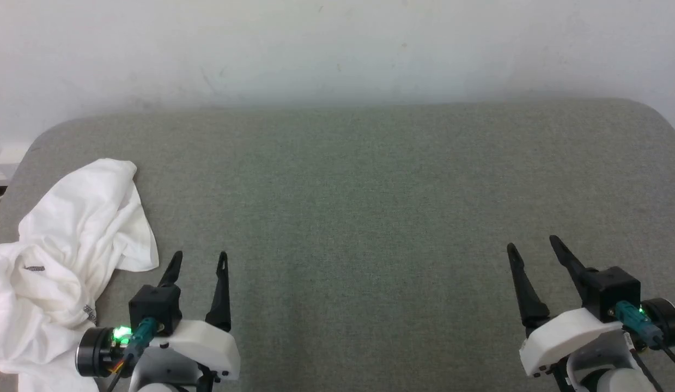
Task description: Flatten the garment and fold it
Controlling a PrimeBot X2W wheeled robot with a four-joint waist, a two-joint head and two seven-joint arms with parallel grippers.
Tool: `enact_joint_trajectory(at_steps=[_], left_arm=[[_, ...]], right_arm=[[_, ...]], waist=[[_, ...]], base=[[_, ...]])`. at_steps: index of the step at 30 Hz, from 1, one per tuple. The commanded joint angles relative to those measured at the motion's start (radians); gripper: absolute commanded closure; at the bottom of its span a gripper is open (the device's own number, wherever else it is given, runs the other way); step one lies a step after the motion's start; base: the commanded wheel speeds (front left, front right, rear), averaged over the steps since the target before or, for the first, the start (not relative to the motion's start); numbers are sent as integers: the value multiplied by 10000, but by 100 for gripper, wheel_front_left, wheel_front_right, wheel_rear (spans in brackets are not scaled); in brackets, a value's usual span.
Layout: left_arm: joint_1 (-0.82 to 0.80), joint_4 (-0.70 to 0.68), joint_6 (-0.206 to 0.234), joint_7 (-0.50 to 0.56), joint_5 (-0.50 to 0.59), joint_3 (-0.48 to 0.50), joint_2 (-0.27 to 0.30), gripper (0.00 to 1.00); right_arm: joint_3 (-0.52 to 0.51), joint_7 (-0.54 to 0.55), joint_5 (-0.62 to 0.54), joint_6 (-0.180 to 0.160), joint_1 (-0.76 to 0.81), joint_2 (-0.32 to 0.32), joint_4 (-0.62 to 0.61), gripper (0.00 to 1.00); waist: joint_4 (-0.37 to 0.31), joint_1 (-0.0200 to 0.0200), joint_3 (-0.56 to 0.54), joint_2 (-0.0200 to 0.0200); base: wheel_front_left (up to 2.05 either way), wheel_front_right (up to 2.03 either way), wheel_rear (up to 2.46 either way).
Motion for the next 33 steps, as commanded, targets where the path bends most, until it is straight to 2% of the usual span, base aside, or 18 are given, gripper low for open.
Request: enact_joint_trajectory(at_steps=[1,17,33], left_arm=[[-21,-22,34,-95,-108,36,-3,0],[-117,48,181,-407,-410,151,13,0],[-413,424,403,-820,-642,478,220,0]], right_arm=[[-58,-2,133,-2,-34,3,-42,0],[-196,117,529,-5,-90,9,-287,0],[-16,364,891,-7,-59,13,-831,0]], waist=[[11,0,-2,0],[296,0,-40,0],[1384,0,-91,0]], base=[[0,0,0],[0,0,0],[0,0,0]])
